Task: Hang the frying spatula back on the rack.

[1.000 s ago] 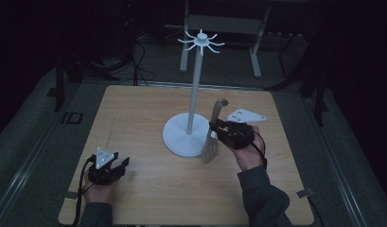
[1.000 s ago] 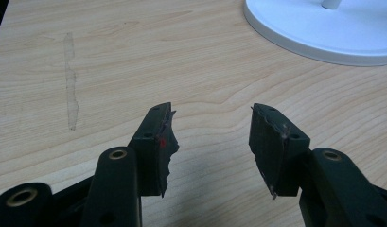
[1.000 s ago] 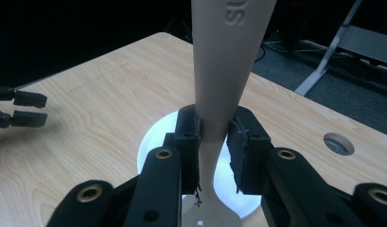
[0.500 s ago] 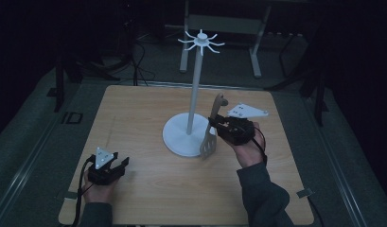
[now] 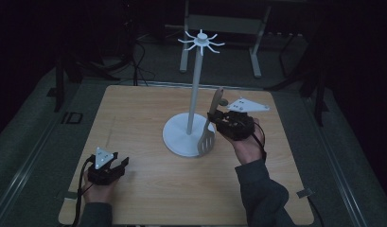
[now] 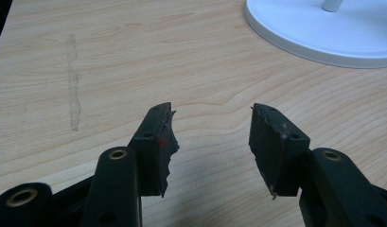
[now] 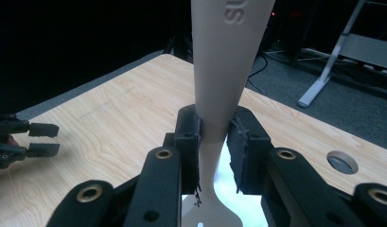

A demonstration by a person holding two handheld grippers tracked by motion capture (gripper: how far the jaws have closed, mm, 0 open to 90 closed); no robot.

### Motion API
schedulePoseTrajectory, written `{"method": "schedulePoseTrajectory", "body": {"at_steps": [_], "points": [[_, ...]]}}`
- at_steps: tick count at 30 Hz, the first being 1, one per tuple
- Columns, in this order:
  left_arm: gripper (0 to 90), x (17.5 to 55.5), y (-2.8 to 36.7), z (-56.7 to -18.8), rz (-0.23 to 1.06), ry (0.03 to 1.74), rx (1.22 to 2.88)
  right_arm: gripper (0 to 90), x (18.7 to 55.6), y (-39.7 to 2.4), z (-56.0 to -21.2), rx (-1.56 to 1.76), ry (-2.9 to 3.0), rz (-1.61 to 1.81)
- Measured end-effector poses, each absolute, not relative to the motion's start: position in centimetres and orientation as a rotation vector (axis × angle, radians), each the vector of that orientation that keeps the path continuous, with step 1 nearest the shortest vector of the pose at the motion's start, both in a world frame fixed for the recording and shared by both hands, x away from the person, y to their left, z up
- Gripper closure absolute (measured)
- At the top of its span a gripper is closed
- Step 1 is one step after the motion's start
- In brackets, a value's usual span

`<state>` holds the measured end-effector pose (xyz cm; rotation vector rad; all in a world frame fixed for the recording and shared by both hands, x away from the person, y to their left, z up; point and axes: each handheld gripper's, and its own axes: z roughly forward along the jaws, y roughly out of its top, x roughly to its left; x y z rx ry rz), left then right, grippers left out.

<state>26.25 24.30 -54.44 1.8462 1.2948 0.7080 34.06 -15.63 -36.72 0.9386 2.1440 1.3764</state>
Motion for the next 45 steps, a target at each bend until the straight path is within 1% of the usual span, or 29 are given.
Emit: {"method": "schedulePoseTrajectory", "body": {"at_steps": [27, 45], "points": [[50.3, 26.2, 24.3, -54.4, 0.709, 1.296, 1.840, 74.7, 35.6, -16.2, -34.9, 0.967, 2.125, 1.406], [50.3, 26.2, 24.4, -54.4, 0.710, 1.297, 1.838, 74.7, 36.3, -16.1, -32.7, 0.935, 2.125, 1.426]]}}
